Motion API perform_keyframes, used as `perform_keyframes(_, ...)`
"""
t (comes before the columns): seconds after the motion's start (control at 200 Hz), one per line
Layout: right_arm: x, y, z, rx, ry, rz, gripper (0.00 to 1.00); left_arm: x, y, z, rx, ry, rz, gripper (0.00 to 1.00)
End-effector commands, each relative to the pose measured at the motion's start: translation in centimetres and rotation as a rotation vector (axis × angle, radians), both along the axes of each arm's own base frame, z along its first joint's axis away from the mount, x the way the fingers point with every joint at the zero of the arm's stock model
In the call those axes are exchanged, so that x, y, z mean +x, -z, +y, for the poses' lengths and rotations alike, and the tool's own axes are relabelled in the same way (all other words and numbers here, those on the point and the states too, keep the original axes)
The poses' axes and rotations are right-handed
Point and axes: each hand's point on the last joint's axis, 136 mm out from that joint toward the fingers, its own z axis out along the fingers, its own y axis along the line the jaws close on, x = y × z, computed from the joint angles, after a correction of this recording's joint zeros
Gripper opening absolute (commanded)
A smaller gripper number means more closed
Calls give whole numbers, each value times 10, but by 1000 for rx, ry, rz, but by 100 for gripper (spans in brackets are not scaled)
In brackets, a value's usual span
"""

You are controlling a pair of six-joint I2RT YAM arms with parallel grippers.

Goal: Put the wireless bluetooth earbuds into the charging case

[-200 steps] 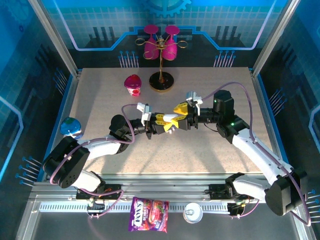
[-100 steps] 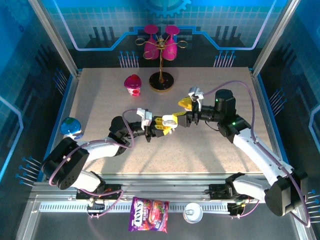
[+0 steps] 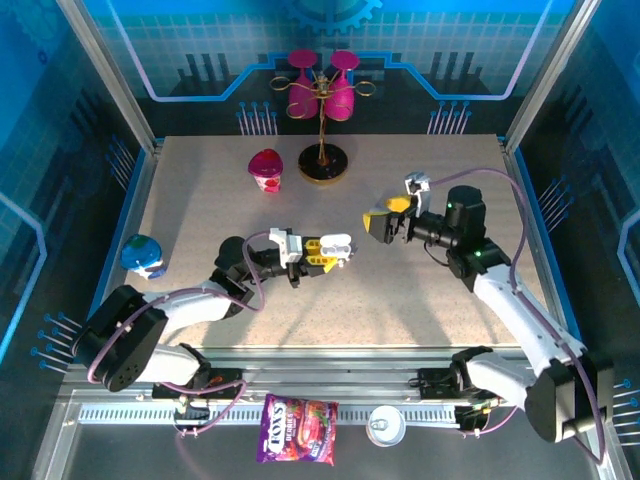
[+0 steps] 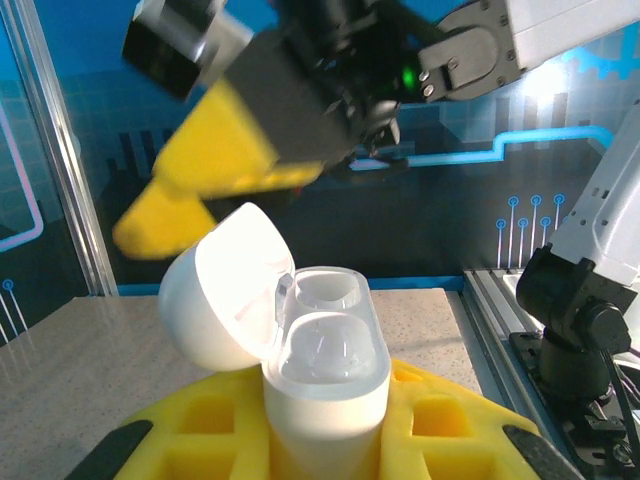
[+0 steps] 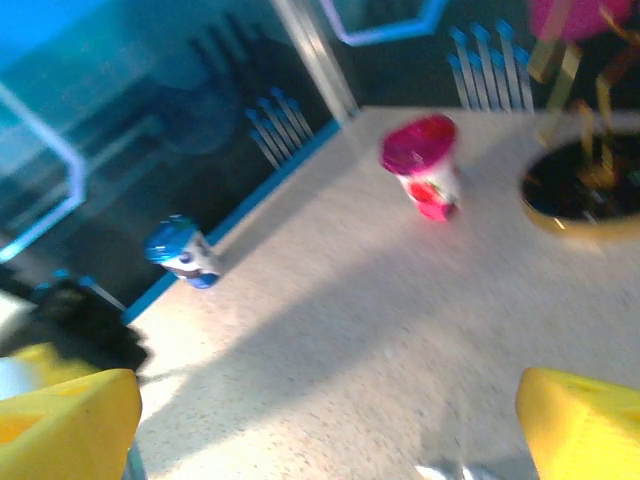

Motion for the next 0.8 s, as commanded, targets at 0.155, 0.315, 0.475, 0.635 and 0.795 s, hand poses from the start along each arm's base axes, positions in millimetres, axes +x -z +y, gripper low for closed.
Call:
perform_keyframes(0.155,26,113,-13,-225,120,407,80,-11,-12,3,-4,29,-73,3)
perform_keyframes(0.315,34,147,13,-341,52,459,65,-13,-13,2,-5,45,-64,4)
perform_keyframes(0.475,38,170,40,-457,-43,491,61,-15,-14,2,-5,56,-60,4)
perform_keyframes(0.635,42,189,61,-495,-119,524,57,-17,-11,2,2,68,-40,5)
perform_keyframes(0.795,41,212,77,-508,-173,562,53,-19,-9,3,5,80,-27,5)
